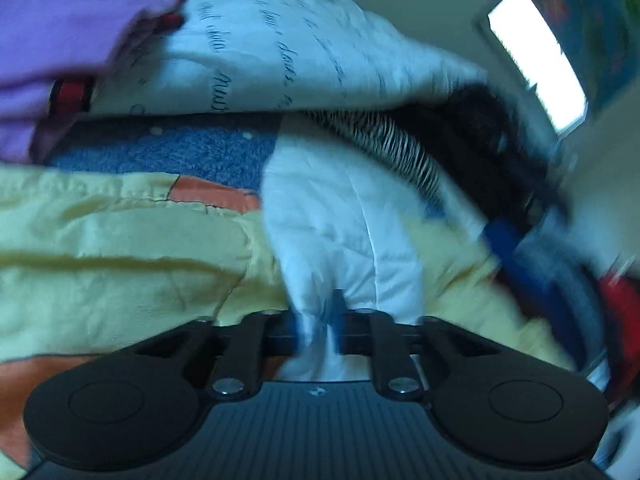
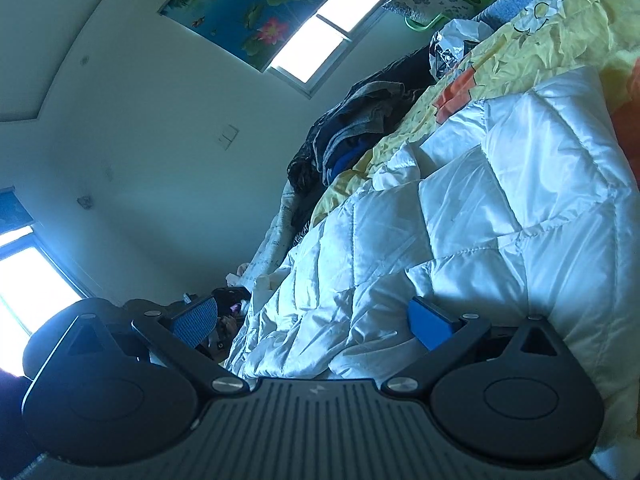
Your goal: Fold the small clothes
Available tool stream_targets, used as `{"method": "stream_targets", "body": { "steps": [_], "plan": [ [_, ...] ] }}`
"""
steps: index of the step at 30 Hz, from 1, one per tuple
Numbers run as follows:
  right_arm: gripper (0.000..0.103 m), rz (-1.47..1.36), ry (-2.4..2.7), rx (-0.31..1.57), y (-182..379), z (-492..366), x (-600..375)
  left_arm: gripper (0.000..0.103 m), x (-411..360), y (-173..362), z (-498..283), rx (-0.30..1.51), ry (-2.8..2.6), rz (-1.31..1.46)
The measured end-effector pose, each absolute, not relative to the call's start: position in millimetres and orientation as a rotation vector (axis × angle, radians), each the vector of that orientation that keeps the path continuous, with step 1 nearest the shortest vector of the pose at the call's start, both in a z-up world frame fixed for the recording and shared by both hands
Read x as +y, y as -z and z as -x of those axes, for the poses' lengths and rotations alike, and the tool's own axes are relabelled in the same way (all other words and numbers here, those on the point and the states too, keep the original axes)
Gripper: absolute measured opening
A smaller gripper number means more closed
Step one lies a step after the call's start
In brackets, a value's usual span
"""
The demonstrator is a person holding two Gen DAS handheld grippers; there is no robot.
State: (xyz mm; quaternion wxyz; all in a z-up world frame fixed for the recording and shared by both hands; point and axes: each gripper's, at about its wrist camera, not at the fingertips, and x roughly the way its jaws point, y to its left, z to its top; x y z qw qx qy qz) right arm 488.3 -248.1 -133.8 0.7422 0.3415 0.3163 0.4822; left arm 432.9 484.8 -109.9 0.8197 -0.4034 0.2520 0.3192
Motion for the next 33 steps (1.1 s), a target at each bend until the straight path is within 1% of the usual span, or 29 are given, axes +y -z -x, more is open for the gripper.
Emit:
{"method": "stream_targets", "body": {
  "steps": [2, 4, 7, 10, 13, 15, 18, 22, 25, 29, 33],
  "plan": [
    [0.103, -0.749, -1.057, 0.694, 134, -488, -248, 0.007, 469, 98, -434, 0.525, -0.705, 0.757],
    [0.103, -0.748, -1.057, 0.694, 134, -488, -248, 0.007, 454, 78, -429, 0.457, -0.728, 0.72],
    [0.103, -0.746, -1.059, 0.695, 134, -488, -248, 0.007, 412, 30, -423, 0.336, -0.705, 0.619],
    [0.103, -0.754, -1.064, 0.7, 134, -490, -249, 0.007, 330, -21, -417, 0.25, -0.567, 0.365],
    [0.103, -0.795, -1.079, 0.714, 136, -494, -253, 0.007, 227, -39, -407, 0.24, -0.366, 0.066],
    [0.103, -0.848, -1.089, 0.724, 139, -498, -257, 0.007, 168, -29, -400, 0.276, -0.235, -0.034],
    [0.103, -0.945, -1.098, 0.737, 144, -503, -266, 0.007, 99, 4, -398, 0.399, -0.073, -0.056],
    [0.103, -1.051, -1.102, 0.751, 151, -510, -273, 0.007, 38, 51, -399, 0.55, 0.053, -0.086],
    [0.103, -1.045, -1.102, 0.755, 151, -511, -272, 0.007, 23, 71, -397, 0.571, 0.042, -0.094],
    [0.103, -1.005, -1.103, 0.759, 150, -514, -267, 0.007, 24, 95, -393, 0.529, 0.017, -0.071],
    [0.103, -0.979, -1.108, 0.76, 149, -515, -263, 0.007, 34, 96, -400, 0.543, 0.027, -0.008]
  ]
}}
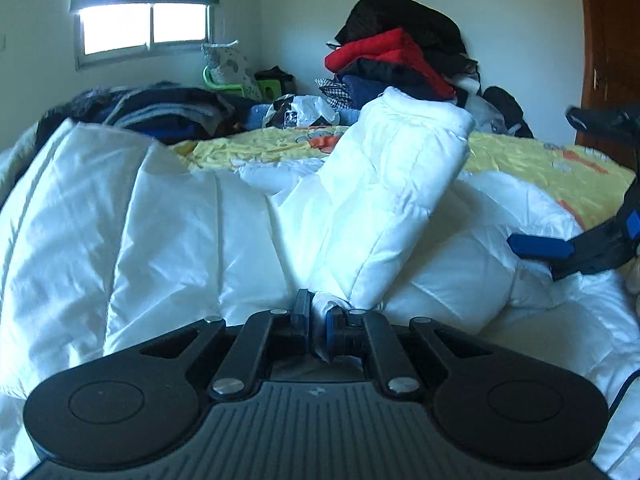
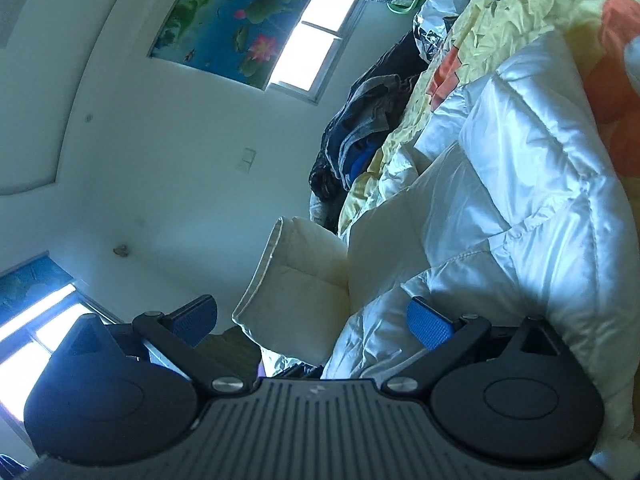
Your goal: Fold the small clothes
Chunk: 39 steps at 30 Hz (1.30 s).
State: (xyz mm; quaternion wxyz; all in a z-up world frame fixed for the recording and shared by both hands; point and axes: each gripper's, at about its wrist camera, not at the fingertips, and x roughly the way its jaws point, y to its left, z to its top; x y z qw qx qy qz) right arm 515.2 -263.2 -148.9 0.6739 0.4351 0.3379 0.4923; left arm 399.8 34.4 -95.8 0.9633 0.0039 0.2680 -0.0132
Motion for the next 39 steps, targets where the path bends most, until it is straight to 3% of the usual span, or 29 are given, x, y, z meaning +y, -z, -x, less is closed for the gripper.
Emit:
{"method": "stream_targets", "body": {
  "steps": [15, 17, 20, 24, 29, 30, 32, 34, 39],
  "plan": [
    [0.103, -0.858, -1.092, 0.715, 144, -500, -258, 0.008, 63, 94, -401, 0.559, 0.066, 0.174],
    [0.098, -0.817, -1.027, 0.758, 138, -500, -253, 0.008, 64, 95, -401, 0.557, 0.07, 0.184],
    [0.096, -0.781, -0.859, 0.868, 107, -489, -236, 0.008, 66, 96, -399, 0.552, 0.074, 0.197],
    [0.096, -0.675, -0.906, 0.797, 54, -468, -196, 0.008, 70, 97, -398, 0.545, 0.083, 0.215],
    [0.095, -0.485, -0.773, 0.879, 37, -480, -132, 0.008, 71, 97, -394, 0.534, 0.086, 0.217],
    [0.093, -0.471, -0.748, 0.892, 37, -485, -120, 0.008, 72, 97, -393, 0.528, 0.086, 0.219],
    [0.075, -0.431, -0.702, 0.919, 42, -496, -103, 0.008, 73, 98, -391, 0.517, 0.087, 0.228],
    [0.018, -0.377, -0.641, 0.986, 53, -506, -89, 0.008, 75, 98, -387, 0.506, 0.068, 0.239],
    [0.013, -0.377, -0.6, 0.952, 65, -504, -95, 0.011, 76, 98, -380, 0.479, 0.06, 0.25]
  ]
}}
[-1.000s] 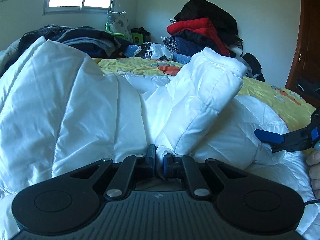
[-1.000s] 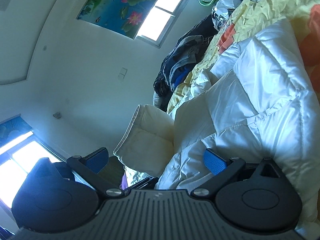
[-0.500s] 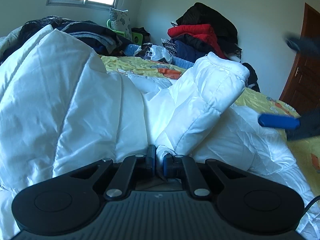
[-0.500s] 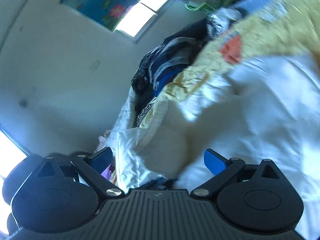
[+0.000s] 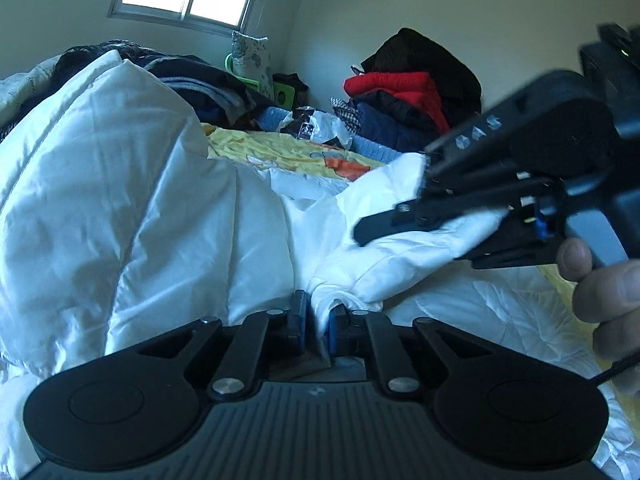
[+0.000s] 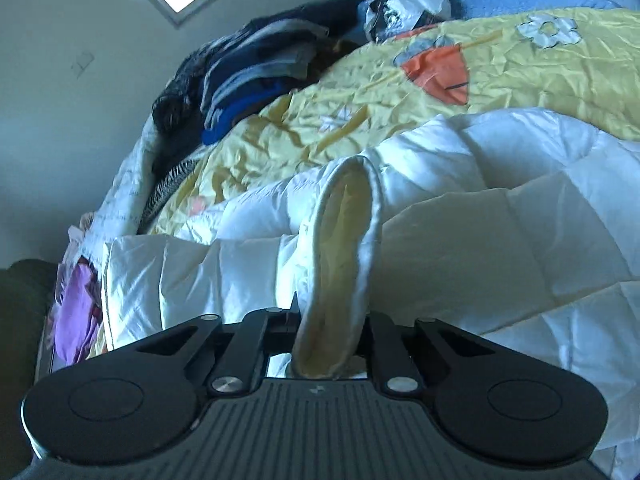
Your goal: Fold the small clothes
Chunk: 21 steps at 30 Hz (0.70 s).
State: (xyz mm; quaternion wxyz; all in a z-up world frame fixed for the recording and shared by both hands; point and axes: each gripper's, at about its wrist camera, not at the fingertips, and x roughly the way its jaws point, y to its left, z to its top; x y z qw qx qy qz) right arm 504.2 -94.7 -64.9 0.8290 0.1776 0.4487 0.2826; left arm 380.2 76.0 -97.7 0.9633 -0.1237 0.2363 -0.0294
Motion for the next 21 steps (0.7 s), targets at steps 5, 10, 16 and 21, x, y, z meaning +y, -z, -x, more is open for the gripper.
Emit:
{"method": "stream_targets", "body": {
  "steps": [5, 10, 16, 21],
  "plan": [
    [0.011, -0.425, -0.614, 0.815, 40, -489, -124, 0.059, 56, 87, -345, 0.292, -0.038, 0.133],
    [0.011, -0.483, -0.631, 0.635, -2, -458, -180, 0.103, 22, 87, -290, -0.068, -0.071, -0.045],
    [0.011, -0.473, -0.47, 0.713, 46, -451, -241, 0.103, 49, 87, -321, 0.143, -0.103, 0.13],
    [0.012, -0.516, -0.41, 0.781, 98, -456, -243, 0.103, 90, 97, -349, 0.331, -0.112, 0.364]
  ]
}}
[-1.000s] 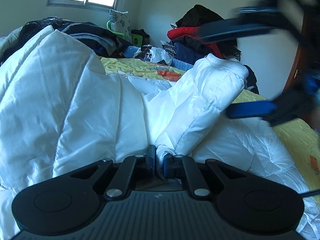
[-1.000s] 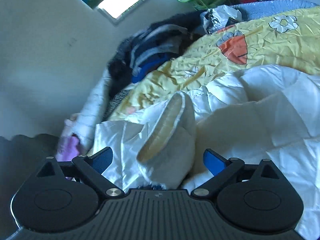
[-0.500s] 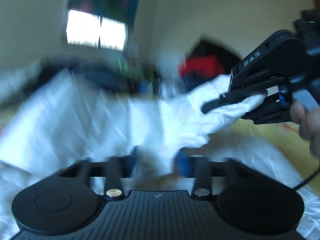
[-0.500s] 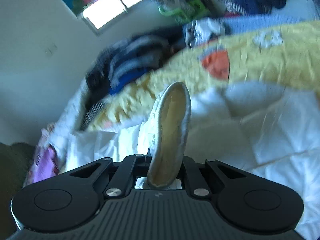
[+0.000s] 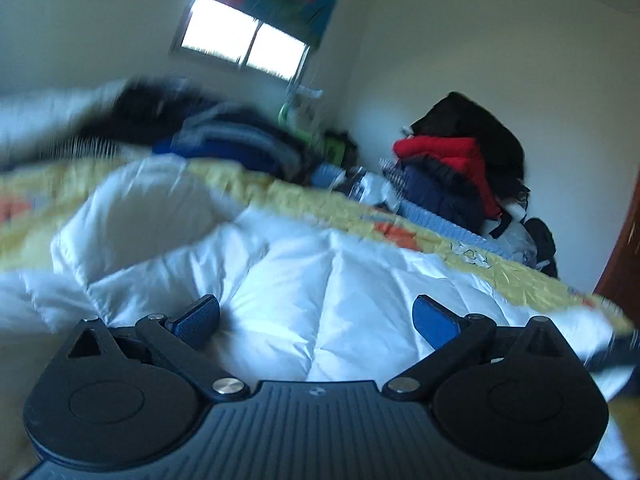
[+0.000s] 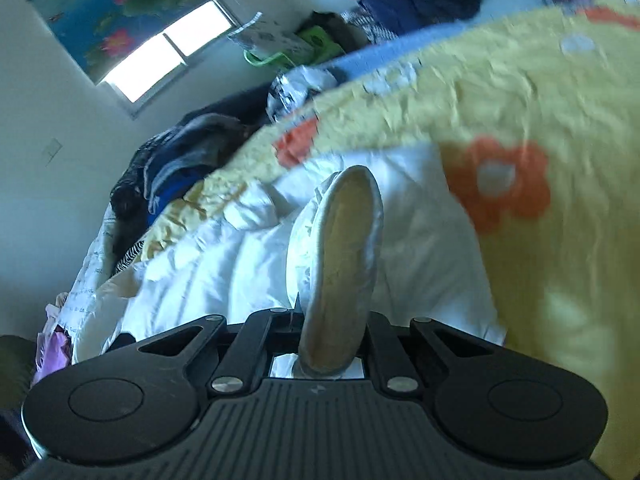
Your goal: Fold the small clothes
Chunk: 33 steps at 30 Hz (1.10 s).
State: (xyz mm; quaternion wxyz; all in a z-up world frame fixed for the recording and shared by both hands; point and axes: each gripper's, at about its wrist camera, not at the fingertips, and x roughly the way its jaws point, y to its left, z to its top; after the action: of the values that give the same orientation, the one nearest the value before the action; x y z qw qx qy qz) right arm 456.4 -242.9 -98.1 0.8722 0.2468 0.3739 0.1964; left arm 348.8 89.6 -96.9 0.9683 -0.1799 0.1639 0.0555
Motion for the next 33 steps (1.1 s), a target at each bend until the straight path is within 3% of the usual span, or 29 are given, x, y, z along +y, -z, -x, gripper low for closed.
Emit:
{"method": "stream_targets", "body": {
  "steps": [4, 12, 17, 24, 26, 28, 33],
  "plan": [
    [0.018, -0.529, -0.412, 0.83, 122, -456, -230, 0.103, 105, 100, -346, 0.346, -0.104, 0.415],
    [0.013, -0.664, -0.48, 0.773, 146, -446, -249, 0.103, 144, 49, -381, 0.38, -0.14, 0.308],
    [0.014, -0.678, -0.493, 0.767, 147, -445, -252, 0.103, 183, 94, -425, 0.612, -0.22, 0.249],
    [0.017, -0.672, -0.524, 0.759, 147, -446, -253, 0.103, 191, 106, -424, 0.606, -0.213, 0.253],
    [0.023, -0.69, -0.532, 0.776, 144, -446, -258, 0.103, 192, 105, -427, 0.605, -0.21, 0.257],
    [0.037, -0.714, -0.497, 0.771, 130, -436, -267, 0.103, 192, 104, -424, 0.597, -0.207, 0.269],
    [0.043, -0.561, -0.411, 0.49, 69, -387, -276, 0.103, 195, 105, -425, 0.59, -0.209, 0.283]
  ]
}}
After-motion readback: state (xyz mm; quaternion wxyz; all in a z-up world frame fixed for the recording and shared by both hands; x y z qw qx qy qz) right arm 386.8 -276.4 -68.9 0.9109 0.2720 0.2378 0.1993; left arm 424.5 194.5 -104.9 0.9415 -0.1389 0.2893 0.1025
